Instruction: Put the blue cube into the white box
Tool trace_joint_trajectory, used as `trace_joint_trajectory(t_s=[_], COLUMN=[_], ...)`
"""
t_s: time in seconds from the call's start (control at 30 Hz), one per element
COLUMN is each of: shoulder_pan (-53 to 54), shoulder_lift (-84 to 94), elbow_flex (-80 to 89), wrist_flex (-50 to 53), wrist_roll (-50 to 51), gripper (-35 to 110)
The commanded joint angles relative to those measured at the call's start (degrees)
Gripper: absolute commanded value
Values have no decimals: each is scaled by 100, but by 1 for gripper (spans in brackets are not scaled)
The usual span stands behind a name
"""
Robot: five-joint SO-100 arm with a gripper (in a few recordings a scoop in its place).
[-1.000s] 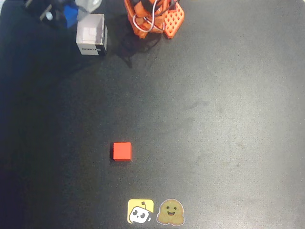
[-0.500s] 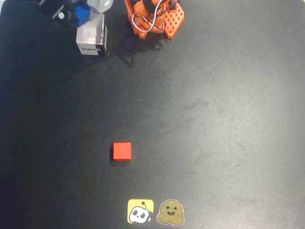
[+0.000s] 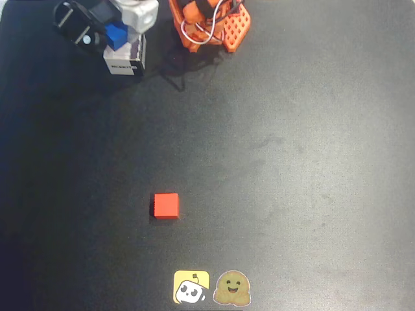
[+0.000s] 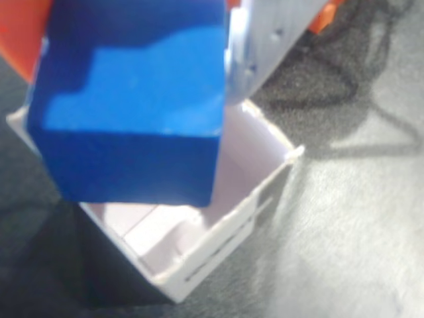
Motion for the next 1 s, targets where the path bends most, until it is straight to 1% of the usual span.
trace_joint_trajectory(t_s=[0.0,0.63,0.87,0.97], shoulder_pan=[-79,176,229,149], shoulder_lift=[123,281,501,554], elbow_flex=[79,413,396,413], wrist_flex=[-114,-334,-352,-422], wrist_roll=[53,141,167,114], gripper=[0,6,14,21])
